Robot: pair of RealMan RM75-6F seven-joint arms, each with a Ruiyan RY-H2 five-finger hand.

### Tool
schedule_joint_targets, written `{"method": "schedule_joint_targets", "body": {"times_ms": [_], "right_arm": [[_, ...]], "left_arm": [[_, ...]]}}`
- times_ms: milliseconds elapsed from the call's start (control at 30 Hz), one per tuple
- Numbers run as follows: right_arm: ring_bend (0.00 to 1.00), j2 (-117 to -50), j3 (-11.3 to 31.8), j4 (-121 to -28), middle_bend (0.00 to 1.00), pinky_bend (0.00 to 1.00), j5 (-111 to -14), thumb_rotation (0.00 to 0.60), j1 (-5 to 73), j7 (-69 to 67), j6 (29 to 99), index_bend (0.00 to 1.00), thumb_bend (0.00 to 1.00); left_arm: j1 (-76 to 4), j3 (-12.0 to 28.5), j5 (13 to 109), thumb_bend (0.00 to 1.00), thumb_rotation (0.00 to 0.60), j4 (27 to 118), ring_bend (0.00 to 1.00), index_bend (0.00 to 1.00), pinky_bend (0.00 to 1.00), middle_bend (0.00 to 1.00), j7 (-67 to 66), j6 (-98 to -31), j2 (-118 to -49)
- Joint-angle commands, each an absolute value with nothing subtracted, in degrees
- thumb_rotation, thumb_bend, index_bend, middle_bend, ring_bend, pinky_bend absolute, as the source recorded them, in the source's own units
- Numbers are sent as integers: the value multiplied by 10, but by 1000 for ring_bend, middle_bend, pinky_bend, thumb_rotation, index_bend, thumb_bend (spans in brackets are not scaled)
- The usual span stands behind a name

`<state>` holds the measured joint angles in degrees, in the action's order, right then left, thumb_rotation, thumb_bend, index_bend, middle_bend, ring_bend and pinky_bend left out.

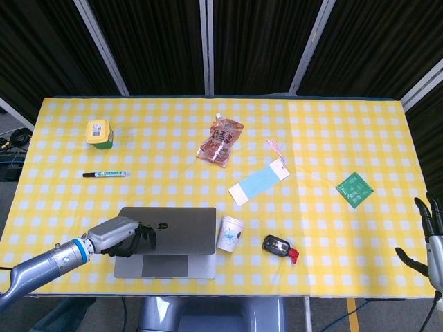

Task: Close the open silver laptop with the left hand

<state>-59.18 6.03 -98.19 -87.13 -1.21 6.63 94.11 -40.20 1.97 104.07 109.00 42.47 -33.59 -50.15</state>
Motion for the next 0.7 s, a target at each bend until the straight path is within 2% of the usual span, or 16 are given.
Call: {"method": "schedule_joint_targets", "body": {"times_ms": [33, 300, 700], "right_arm": [[0, -592, 60, -982, 0, 0, -871, 600, -12, 66, 941, 30, 0], [0, -592, 60, -982, 0, 0, -871, 600, -12, 66, 941, 32, 0], [0, -592, 61, -980, 0, 0, -868, 600, -13, 69, 940, 35, 0]], "left_arm": [[-410, 1, 1054, 1000, 600, 1082, 309, 383, 314, 335, 425, -345, -513], [-389, -44, 1083, 1000, 600, 1025, 309, 384, 314, 335, 320, -405, -615], [-374, -72, 1071, 1000, 600, 976, 309, 392, 313, 335, 217, -437, -690]]}}
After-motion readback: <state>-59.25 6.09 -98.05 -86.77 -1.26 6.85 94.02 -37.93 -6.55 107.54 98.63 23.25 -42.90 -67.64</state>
